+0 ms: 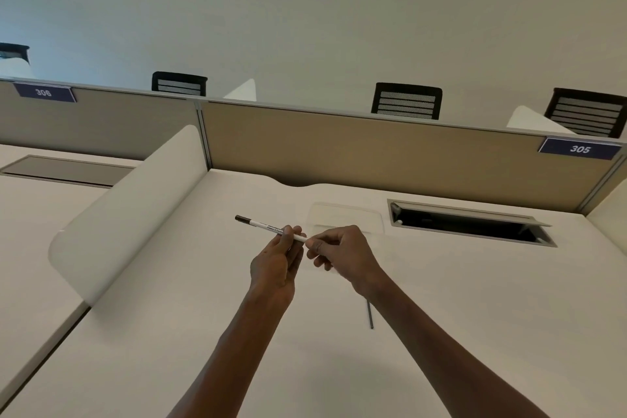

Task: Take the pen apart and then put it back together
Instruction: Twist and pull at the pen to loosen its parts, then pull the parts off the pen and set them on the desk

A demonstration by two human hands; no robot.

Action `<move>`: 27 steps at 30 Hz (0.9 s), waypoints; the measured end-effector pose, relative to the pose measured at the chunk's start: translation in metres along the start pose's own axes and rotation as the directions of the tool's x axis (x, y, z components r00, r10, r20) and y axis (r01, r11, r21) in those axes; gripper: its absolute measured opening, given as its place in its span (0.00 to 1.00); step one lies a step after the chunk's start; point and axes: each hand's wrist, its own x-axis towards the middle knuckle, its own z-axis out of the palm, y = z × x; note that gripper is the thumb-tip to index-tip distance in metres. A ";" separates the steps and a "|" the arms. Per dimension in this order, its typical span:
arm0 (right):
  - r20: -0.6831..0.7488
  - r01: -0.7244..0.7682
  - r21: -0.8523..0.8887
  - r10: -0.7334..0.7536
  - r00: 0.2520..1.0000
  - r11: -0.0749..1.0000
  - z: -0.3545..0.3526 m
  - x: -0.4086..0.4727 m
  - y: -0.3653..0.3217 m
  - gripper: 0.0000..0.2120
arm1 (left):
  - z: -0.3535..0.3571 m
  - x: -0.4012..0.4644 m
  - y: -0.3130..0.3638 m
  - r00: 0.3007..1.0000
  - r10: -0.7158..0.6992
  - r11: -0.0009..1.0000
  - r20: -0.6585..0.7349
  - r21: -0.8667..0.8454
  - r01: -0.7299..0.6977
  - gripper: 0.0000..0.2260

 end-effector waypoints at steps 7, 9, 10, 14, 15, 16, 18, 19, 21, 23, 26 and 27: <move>-0.042 0.041 -0.119 -0.046 0.998 0.992 -0.009 0.000 0.004 0.05 | -0.017 -0.009 0.008 0.996 -0.070 0.887 0.051 0.460 0.038 0.18; -0.035 0.049 -0.188 -0.057 0.998 0.981 -0.013 0.000 0.005 0.05 | -0.021 -0.009 0.010 0.993 0.062 0.783 0.103 0.612 -0.112 0.15; -0.026 0.059 -0.233 -0.067 0.997 0.971 -0.014 0.000 0.005 0.06 | -0.022 -0.009 0.010 0.969 0.194 0.697 0.153 0.673 -0.246 0.12; 0.019 0.121 -0.379 -0.123 0.992 0.917 -0.018 -0.002 0.002 0.06 | -0.024 -0.001 0.012 0.617 0.535 0.139 0.577 0.661 -0.738 0.09; 0.030 0.138 -0.400 -0.137 0.990 0.906 -0.018 -0.003 -0.001 0.06 | -0.024 0.002 0.012 0.554 0.494 0.036 0.670 0.621 -0.783 0.13; 0.042 0.156 -0.418 -0.152 0.987 0.895 -0.019 -0.003 -0.003 0.06 | -0.023 0.005 0.011 0.514 0.440 -0.042 0.736 0.589 -0.807 0.15; 0.061 0.190 -0.442 -0.182 0.981 0.877 -0.021 -0.004 -0.009 0.07 | -0.020 0.008 0.009 0.488 0.347 -0.103 0.801 0.550 -0.829 0.17; 0.069 0.201 -0.453 -0.191 0.979 0.868 -0.023 -0.005 -0.011 0.07 | -0.020 0.009 0.008 0.486 0.321 -0.091 0.813 0.537 -0.838 0.16; 0.095 0.210 -0.485 -0.188 0.978 0.849 -0.027 -0.004 -0.013 0.07 | -0.019 0.010 0.006 0.483 0.306 -0.071 0.820 0.526 -0.848 0.15; 0.126 0.195 -0.498 -0.152 0.980 0.845 -0.030 -0.003 -0.013 0.06 | -0.018 0.009 0.004 0.485 0.309 -0.070 0.818 0.528 -0.847 0.14; 0.177 0.137 -0.439 -0.064 0.982 0.888 -0.035 -0.003 -0.010 0.08 | -0.018 0.006 -0.001 0.493 0.326 -0.045 0.807 0.534 -0.844 0.13; 0.183 0.101 -0.382 -0.032 0.983 0.919 -0.037 -0.003 -0.010 0.11 | -0.018 0.005 -0.003 0.494 0.336 -0.041 0.802 0.537 -0.843 0.12</move>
